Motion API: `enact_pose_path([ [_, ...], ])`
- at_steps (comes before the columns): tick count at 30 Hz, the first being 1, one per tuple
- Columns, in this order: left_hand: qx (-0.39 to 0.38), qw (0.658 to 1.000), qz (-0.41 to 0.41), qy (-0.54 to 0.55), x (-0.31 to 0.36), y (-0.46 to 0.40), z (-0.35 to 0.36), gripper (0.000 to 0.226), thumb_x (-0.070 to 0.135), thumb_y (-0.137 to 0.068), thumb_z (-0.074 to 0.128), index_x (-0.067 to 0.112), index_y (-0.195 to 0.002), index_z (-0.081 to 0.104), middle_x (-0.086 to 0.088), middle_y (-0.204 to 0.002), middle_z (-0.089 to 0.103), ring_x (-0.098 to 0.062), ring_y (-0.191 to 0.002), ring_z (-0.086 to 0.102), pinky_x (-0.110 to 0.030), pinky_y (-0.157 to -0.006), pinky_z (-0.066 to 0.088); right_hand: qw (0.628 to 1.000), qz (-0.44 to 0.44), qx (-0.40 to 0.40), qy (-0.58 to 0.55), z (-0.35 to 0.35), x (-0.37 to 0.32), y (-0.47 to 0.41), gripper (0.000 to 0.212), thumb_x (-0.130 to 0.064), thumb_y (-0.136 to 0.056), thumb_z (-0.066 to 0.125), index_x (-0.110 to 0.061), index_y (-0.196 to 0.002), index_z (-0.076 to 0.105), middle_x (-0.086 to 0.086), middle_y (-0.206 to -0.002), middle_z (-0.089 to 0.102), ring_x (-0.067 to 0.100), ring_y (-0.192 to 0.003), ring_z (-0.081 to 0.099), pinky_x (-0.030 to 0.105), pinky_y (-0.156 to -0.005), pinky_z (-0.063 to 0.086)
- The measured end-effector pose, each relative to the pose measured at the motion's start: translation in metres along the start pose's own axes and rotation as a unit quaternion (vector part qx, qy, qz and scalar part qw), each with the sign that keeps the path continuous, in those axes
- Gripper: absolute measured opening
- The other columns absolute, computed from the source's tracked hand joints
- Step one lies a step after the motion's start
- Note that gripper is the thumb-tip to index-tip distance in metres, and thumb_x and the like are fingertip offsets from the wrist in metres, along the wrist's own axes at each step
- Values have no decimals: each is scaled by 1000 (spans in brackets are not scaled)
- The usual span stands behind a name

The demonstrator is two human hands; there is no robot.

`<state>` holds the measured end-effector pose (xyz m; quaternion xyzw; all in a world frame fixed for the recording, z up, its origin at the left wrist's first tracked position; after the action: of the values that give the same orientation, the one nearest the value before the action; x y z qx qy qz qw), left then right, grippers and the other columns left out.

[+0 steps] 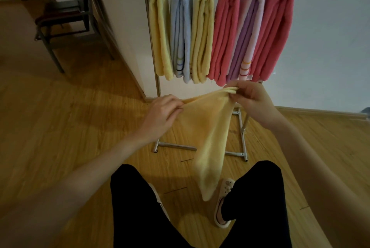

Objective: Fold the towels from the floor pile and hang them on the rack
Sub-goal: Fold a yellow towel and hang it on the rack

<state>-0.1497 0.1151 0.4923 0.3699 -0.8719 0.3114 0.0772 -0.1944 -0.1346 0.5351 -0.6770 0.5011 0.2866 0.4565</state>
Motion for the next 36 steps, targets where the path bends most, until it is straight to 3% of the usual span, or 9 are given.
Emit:
enact_pose_path([
  [4, 51, 997, 28, -59, 5, -17, -32, 15, 14, -87, 64, 8, -99, 69, -2, -95, 64, 4, -90, 39, -9, -82, 31, 999, 6, 36, 27, -2, 7, 4, 28, 7, -88, 51, -11, -102, 67, 5, -93, 70, 17, -88, 66, 28, -80, 53],
  [9, 89, 987, 46, -123, 24, -42, -62, 14, 13, -85, 67, 7, -97, 70, -5, -92, 62, -18, -87, 54, -22, -79, 38, 993, -25, 107, 49, 0, 2, 2, 29, 11, -81, 51, -10, -94, 67, 21, -78, 65, 35, -68, 56, 40, -60, 46],
  [14, 91, 977, 31, -190, 34, -50, -68, 23, 16, -86, 66, 9, -108, 68, -6, -97, 63, -25, -88, 57, -34, -78, 47, 990, -34, 132, 40, 5, -9, -1, 33, 12, -79, 51, -14, -92, 67, 18, -74, 65, 18, -64, 53, 36, -57, 44],
  [18, 52, 973, 1, -224, 25, -46, -63, 20, 17, -92, 58, 12, -106, 71, -5, -103, 63, -24, -88, 53, -31, -78, 41, 992, -52, 102, 46, 14, -16, -4, 33, 11, -81, 52, -13, -98, 67, -7, -74, 63, 4, -66, 55, 22, -62, 47],
  [21, 40, 973, -16, -228, 20, -42, -60, 20, 16, -94, 55, 9, -101, 72, -5, -101, 63, -21, -87, 54, -30, -79, 38, 993, -59, 84, 53, 23, -18, -7, 32, 11, -80, 52, -9, -100, 68, -8, -80, 64, 2, -70, 57, 14, -65, 46],
  [27, -20, 991, -60, -119, 5, -33, -60, 14, 23, -88, 65, 13, -97, 69, 3, -110, 48, -11, -107, 44, -25, -94, 40, 992, -39, 113, 40, 25, -10, -10, 32, 9, -79, 51, -12, -96, 68, -10, -74, 62, -1, -65, 54, 15, -62, 44],
  [31, -107, 991, -85, 3, 9, -27, -63, 11, 22, -87, 65, 17, -96, 68, 5, -99, 62, 0, -85, 57, -12, -74, 44, 990, -16, 136, 46, 27, -2, -7, 31, 8, -79, 52, -13, -94, 67, -10, -70, 60, -3, -59, 50, 15, -57, 41],
  [36, -189, 962, -123, 154, 23, -22, -61, 17, 8, -81, 70, 15, -95, 63, -1, -88, 66, -9, -79, 65, -22, -72, 55, 987, -3, 153, 48, 27, 3, -7, 32, 9, -79, 51, -15, -95, 67, -14, -73, 60, -7, -62, 54, 9, -60, 41],
])
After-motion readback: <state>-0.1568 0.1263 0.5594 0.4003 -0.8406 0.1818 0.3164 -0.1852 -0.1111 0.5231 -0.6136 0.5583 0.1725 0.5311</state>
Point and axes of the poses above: each hand's wrist, its own y-axis away from the middle knuckle, its own z-axis out of the palm, x = y × z, the point moved 1 cm from there along -y, towards the middle knuckle
